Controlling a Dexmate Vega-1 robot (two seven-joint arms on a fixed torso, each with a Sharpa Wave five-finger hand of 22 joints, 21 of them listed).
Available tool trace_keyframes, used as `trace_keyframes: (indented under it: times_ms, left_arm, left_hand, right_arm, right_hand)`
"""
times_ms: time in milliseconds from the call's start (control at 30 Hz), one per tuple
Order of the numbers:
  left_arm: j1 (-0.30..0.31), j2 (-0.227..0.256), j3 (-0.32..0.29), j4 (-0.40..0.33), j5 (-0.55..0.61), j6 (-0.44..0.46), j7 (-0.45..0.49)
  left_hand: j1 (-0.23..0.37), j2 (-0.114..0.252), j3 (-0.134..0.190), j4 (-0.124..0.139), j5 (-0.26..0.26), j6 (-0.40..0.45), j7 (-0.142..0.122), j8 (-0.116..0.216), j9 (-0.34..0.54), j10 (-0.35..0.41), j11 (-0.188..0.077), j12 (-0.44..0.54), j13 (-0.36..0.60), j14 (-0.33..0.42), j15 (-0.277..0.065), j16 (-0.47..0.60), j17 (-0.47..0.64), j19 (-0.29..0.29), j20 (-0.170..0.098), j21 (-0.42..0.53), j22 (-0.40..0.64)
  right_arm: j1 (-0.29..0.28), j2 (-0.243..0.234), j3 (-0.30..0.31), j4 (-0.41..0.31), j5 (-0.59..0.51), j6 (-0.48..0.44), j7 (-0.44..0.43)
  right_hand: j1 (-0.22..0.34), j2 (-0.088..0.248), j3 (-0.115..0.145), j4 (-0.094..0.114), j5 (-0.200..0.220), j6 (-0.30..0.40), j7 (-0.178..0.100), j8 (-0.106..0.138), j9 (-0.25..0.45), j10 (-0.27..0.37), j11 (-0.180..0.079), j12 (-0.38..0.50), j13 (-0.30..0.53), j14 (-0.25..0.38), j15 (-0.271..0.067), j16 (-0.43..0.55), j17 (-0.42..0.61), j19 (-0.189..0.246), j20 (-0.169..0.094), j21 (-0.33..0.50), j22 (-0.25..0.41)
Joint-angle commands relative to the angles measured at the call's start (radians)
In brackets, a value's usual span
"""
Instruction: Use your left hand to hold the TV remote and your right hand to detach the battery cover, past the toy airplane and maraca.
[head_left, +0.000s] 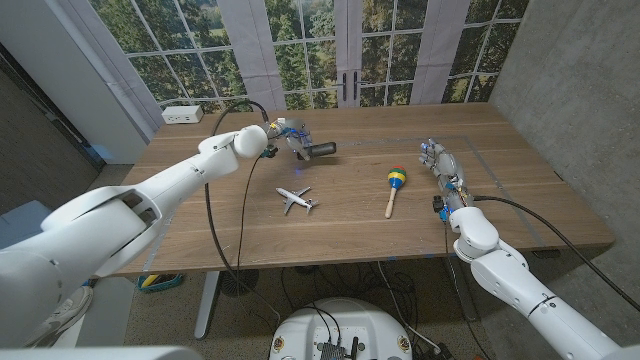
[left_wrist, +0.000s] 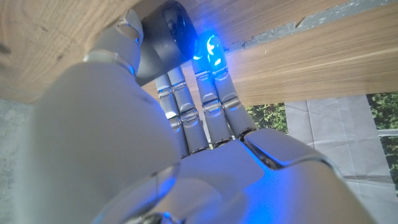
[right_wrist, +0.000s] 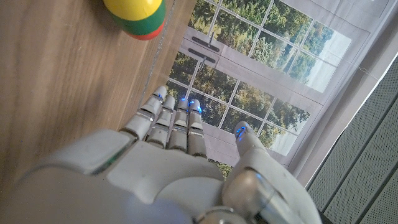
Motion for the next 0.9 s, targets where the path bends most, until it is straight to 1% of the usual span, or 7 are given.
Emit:
trace_keyframes:
  times_ms: [33, 233, 333, 633, 900]
  left_arm:
    - [0.034, 0.005, -0.059, -0.025, -0.096, -0.024, 0.011]
    - [0.042, 0.007, -0.073, -0.026, -0.122, -0.04, 0.01]
    - [0.046, 0.007, -0.082, -0.026, -0.14, -0.051, 0.009]
    - [0.064, 0.006, -0.121, -0.026, -0.217, -0.081, -0.007]
    - [0.072, 0.005, -0.137, -0.027, -0.259, -0.107, -0.028]
  left_hand:
    - [0.108, 0.112, 0.025, 0.002, 0.065, 0.073, -0.064, 0.006, 0.007, 0.165, -0.16, -0.006, 0.008, 0.192, -0.281, -0.004, 0.007, -0.006, -0.092, 0.015, -0.002]
    - [0.105, 0.11, 0.028, 0.003, 0.075, 0.072, -0.066, 0.004, 0.008, 0.163, -0.159, -0.01, 0.015, 0.194, -0.281, -0.007, 0.013, -0.011, -0.092, 0.027, -0.005]
    - [0.105, 0.109, 0.029, 0.003, 0.078, 0.072, -0.065, 0.004, 0.009, 0.164, -0.159, -0.011, 0.017, 0.194, -0.281, -0.008, 0.015, -0.013, -0.092, 0.03, -0.006]
    - [0.104, 0.106, 0.033, 0.003, 0.092, 0.073, -0.063, 0.001, 0.01, 0.166, -0.159, -0.015, 0.028, 0.194, -0.281, -0.012, 0.025, -0.023, -0.092, 0.046, -0.012]
    - [0.102, 0.104, 0.037, 0.003, 0.101, 0.072, -0.061, -0.001, 0.012, 0.166, -0.159, -0.019, 0.035, 0.196, -0.281, -0.015, 0.032, -0.028, -0.091, 0.058, -0.017]
  right_arm:
    - [0.012, -0.002, -0.016, -0.035, -0.023, -0.066, -0.033]
    - [0.023, 0.005, -0.022, -0.045, -0.021, -0.093, -0.043]
    - [0.03, 0.008, -0.026, -0.047, -0.015, -0.102, -0.04]
    - [0.041, 0.014, -0.037, -0.068, -0.025, -0.134, -0.063]
    - [0.046, 0.015, -0.049, -0.092, -0.053, -0.155, -0.088]
  right_hand:
    - [0.013, -0.013, 0.003, -0.017, 0.007, -0.011, 0.002, -0.003, 0.003, -0.005, -0.004, -0.005, 0.003, 0.004, 0.012, -0.004, 0.0, 0.01, 0.009, -0.004, 0.002]
    - [0.022, -0.028, 0.0, -0.035, 0.007, -0.026, 0.004, -0.007, 0.003, -0.011, -0.005, -0.008, 0.002, 0.006, 0.014, -0.007, -0.003, 0.01, 0.014, -0.005, 0.002]
    - [0.025, -0.031, 0.0, -0.04, 0.007, -0.031, 0.005, -0.008, 0.002, -0.013, -0.004, -0.009, 0.002, 0.006, 0.016, -0.008, -0.004, 0.011, 0.014, -0.005, 0.002]
    - [0.032, -0.041, -0.003, -0.053, 0.006, -0.044, 0.016, -0.011, 0.002, -0.02, 0.002, -0.012, 0.002, 0.008, 0.023, -0.01, -0.005, 0.019, 0.019, -0.003, 0.002]
    - [0.038, -0.047, -0.006, -0.061, 0.006, -0.052, 0.018, -0.011, 0.002, -0.023, 0.005, -0.013, 0.001, 0.016, 0.02, -0.009, -0.006, 0.033, 0.018, 0.002, 0.002]
